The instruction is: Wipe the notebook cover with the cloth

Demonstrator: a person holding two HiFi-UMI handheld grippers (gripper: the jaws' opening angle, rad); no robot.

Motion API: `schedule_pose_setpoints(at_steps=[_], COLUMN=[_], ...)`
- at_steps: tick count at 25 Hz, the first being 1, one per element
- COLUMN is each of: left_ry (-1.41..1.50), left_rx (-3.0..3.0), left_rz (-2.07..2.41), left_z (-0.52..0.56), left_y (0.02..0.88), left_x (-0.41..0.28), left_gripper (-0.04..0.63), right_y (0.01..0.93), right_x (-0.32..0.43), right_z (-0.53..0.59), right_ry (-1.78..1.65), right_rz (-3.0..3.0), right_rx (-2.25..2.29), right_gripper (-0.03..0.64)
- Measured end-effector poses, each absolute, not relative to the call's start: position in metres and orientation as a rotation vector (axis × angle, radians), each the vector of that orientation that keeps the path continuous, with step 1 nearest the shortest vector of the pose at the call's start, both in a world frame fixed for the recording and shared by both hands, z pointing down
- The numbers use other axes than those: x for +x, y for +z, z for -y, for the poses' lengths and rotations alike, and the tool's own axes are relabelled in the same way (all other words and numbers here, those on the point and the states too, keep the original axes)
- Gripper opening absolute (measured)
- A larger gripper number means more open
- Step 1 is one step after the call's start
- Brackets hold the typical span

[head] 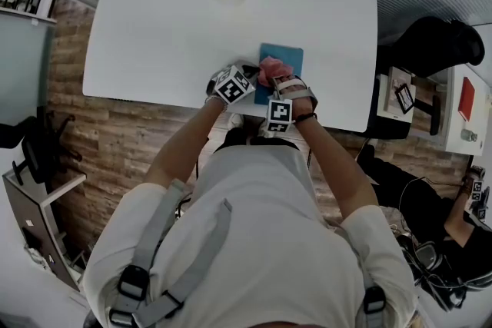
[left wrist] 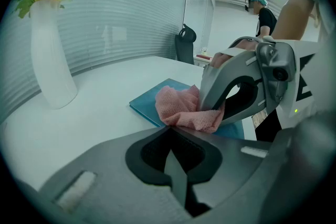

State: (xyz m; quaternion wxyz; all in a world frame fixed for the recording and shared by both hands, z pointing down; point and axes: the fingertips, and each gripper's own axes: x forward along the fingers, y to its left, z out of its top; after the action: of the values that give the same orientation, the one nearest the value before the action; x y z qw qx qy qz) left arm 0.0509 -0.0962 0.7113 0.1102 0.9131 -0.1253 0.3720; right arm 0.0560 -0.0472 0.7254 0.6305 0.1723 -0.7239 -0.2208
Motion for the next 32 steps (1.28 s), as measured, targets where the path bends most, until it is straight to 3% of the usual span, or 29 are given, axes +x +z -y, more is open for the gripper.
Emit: schedule_pose_setpoints(at_steps=[32], left_ry=[1.095], left_rx=[2.678], left_rz=[0.367], left_z=[0.096], left_y=[0.711], left_x=[0.05], left_gripper=[0.0], right_y=[0.724], right_x=[0.046], right_z=[0.012], right_ry=[-0.44], right_rz=[1.718], right_rx=[0.367], right_gripper=[0.006])
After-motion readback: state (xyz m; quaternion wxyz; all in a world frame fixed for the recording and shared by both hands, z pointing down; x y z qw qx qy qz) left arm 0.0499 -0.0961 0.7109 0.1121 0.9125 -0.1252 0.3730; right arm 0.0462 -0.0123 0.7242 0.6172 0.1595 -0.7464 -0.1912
